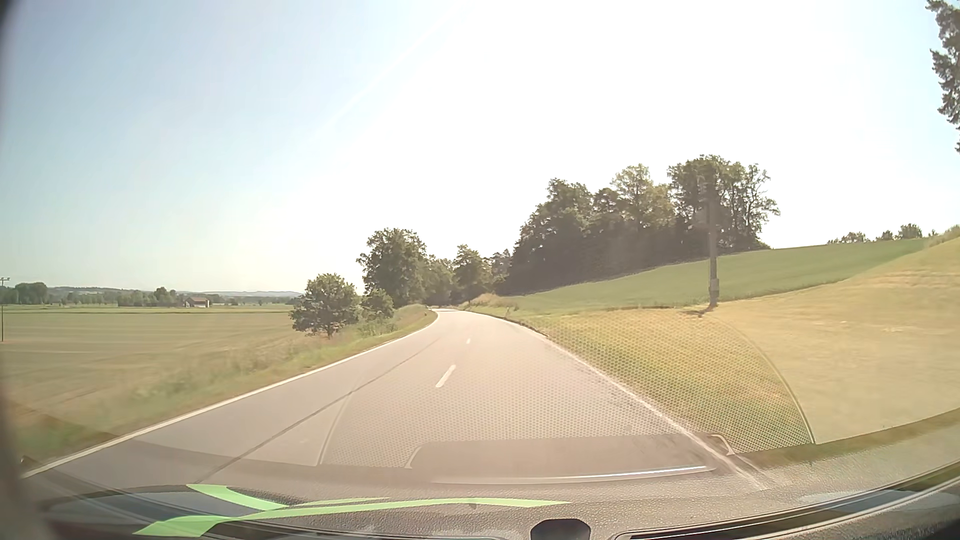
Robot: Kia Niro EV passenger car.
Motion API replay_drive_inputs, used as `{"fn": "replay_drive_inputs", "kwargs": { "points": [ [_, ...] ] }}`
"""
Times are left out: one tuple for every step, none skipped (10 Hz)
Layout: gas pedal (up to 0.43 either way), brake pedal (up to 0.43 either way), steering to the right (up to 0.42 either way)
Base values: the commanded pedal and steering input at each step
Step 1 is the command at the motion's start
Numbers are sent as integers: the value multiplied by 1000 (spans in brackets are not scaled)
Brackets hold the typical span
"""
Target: Follow the waypoints while adhering to traffic rules and regulations
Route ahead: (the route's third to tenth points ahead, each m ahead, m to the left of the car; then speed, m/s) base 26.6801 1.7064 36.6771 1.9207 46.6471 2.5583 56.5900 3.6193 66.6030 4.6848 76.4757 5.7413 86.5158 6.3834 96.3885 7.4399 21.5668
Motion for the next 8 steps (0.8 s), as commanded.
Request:
{"fn": "replay_drive_inputs", "kwargs": {
  "points": [
    [209,0,-11],
    [209,0,-11],
    [209,0,-11],
    [228,0,-11],
    [240,0,-11],
    [240,0,-11],
    [248,0,-11],
    [260,0,-12]
  ]
}}
